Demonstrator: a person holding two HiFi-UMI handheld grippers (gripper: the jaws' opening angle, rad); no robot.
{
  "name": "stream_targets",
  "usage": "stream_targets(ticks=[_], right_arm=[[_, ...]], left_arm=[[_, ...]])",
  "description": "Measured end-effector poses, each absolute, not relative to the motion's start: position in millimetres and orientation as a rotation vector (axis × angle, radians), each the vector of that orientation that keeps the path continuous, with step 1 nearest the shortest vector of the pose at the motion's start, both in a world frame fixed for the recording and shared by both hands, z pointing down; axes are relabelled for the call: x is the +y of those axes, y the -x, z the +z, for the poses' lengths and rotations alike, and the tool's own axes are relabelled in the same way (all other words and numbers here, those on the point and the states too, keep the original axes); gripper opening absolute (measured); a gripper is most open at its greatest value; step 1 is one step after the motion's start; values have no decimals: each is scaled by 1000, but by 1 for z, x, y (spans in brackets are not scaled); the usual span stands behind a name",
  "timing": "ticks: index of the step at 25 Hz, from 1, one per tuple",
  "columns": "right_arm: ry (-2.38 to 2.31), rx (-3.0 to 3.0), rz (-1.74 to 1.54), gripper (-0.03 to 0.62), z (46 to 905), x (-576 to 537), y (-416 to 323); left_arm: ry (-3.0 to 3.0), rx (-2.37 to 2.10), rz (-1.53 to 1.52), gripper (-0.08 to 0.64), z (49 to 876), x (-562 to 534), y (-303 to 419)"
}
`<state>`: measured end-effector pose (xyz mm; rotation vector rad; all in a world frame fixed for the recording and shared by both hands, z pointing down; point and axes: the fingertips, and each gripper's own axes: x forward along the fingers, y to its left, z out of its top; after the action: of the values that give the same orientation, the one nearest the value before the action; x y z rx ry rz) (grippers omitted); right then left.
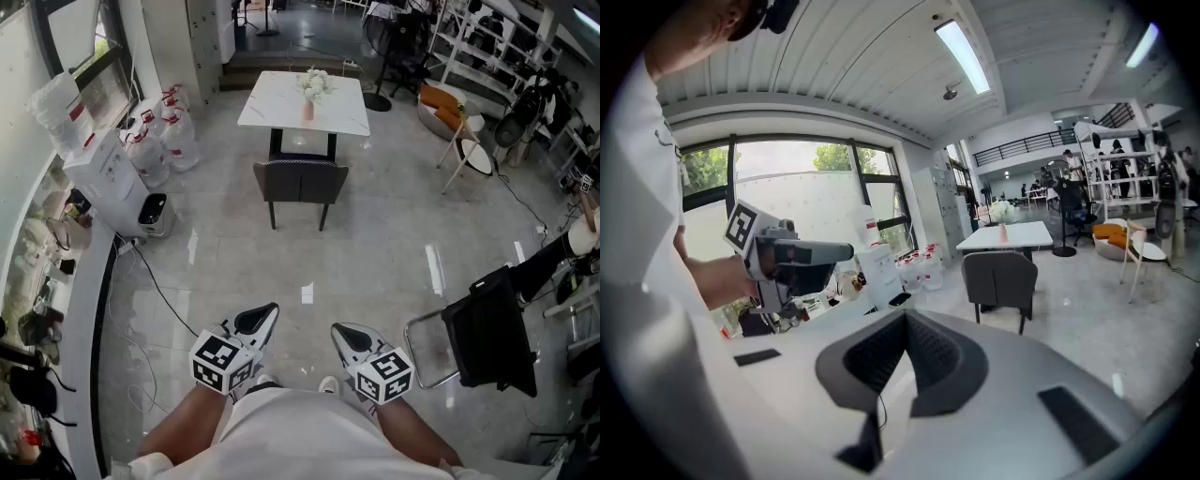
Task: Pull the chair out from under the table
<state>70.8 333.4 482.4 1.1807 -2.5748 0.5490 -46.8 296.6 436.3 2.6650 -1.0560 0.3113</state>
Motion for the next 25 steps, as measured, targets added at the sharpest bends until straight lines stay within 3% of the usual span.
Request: stream_targets(ticks=[25], right_arm=[[-1176,-2610,526,6,483,331,-48]], left_arm=[[-2702,-1033,337,9,442,299,59]])
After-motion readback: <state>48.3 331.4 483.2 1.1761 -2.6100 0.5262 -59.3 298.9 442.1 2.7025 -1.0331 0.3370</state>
